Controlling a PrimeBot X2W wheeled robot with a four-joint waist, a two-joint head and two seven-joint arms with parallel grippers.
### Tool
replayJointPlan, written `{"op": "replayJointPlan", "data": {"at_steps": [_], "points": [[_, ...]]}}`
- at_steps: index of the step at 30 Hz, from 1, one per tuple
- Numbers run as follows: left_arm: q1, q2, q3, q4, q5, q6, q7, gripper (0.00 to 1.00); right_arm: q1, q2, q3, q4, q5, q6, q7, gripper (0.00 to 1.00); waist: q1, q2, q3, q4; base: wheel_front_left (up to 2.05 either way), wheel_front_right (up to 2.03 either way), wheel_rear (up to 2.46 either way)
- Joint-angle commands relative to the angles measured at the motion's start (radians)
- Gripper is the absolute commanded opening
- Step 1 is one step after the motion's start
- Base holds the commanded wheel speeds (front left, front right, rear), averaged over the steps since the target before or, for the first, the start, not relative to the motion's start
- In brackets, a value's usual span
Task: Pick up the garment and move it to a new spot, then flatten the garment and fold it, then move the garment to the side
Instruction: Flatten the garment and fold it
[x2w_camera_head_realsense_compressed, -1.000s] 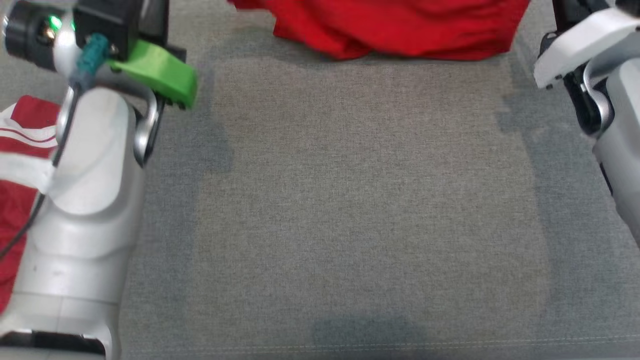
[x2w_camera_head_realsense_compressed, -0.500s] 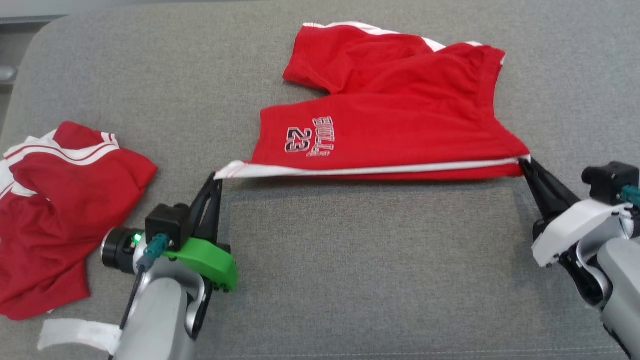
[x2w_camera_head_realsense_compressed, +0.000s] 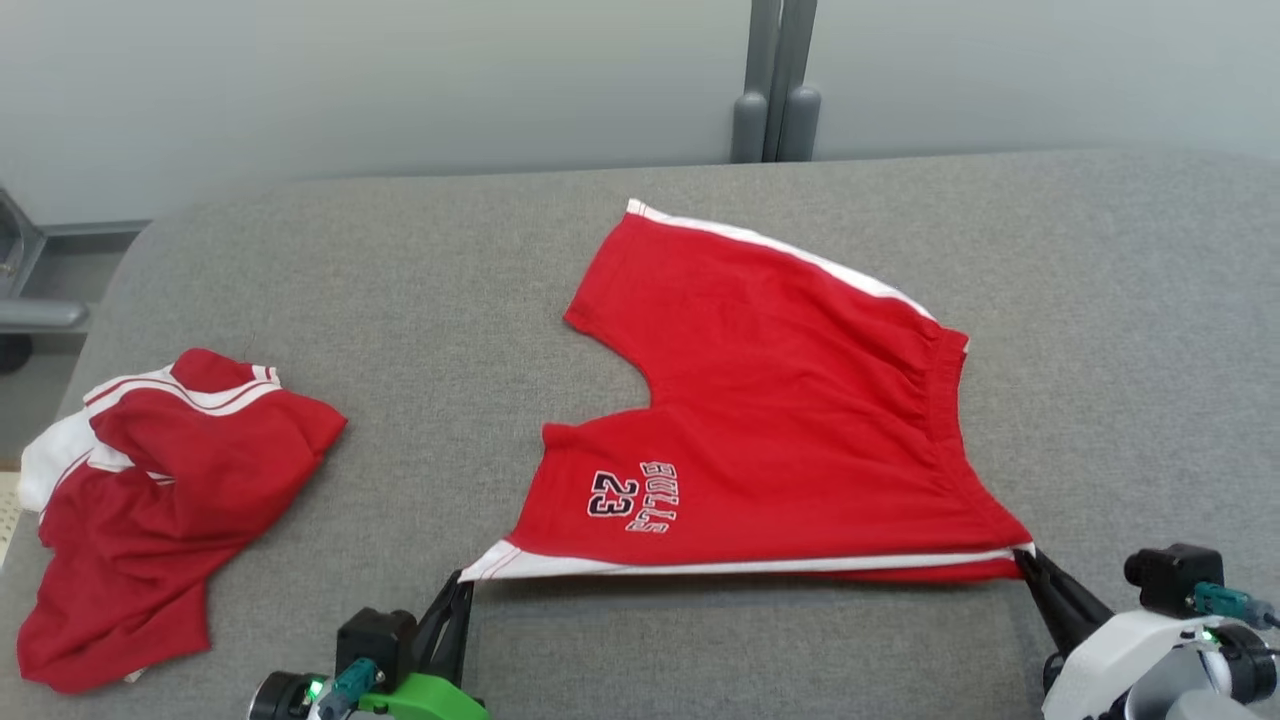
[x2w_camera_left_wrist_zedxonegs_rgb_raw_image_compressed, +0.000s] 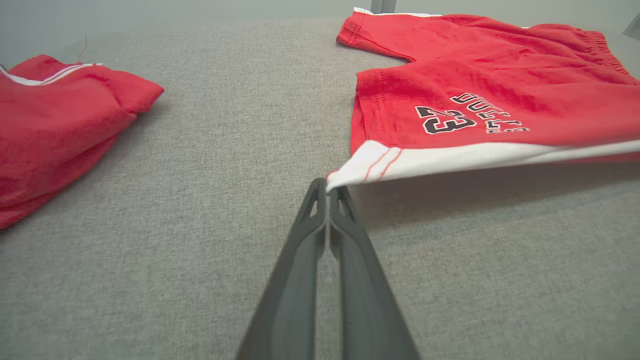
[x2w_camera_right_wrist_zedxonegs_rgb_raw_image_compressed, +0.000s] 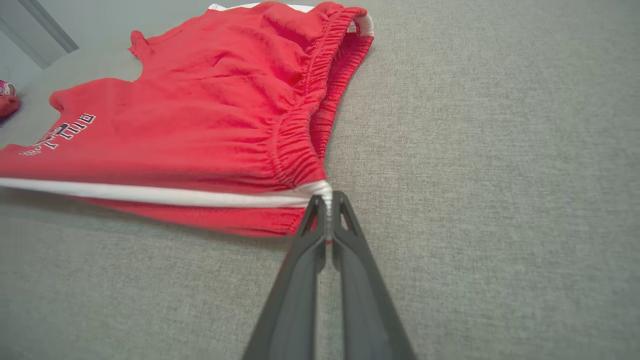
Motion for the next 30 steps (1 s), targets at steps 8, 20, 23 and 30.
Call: {"op": "replayJointPlan", "data": {"at_steps": [8, 20, 23, 30], "points": [[0.109, 0.012, 0.02, 0.003, 0.014, 0.001, 0.0, 0.0, 0.114, 0.028, 0.019, 0.013, 0.023, -0.005, 0.0, 0.0, 0.0001, -0.0001, -0.13, -0.029, 0.0, 0.0, 0.0], [0.094, 0.023, 0.051, -0.025, 0.036, -0.001, 0.0, 0.0, 0.153, 0.031, 0.029, -0.028, 0.032, -0.004, 0.0, 0.0, 0.0001, -0.0001, -0.125, -0.054, 0.0, 0.0, 0.0], [0.013, 0.033, 0.042, -0.038, 0.045, -0.003, 0.0, 0.0, 0.109, 0.047, -0.023, -0.047, 0.042, -0.004, 0.0, 0.0, 0.0001, -0.0001, -0.09, -0.07, 0.0, 0.0, 0.0], [-0.247, 0.059, -0.039, 0.049, 0.072, -0.004, 0.0, 0.0, -0.024, 0.098, -0.099, -0.041, 0.039, -0.004, 0.0, 0.0, 0.0001, -0.0001, 0.021, -0.119, 0.0, 0.0, 0.0]]}}
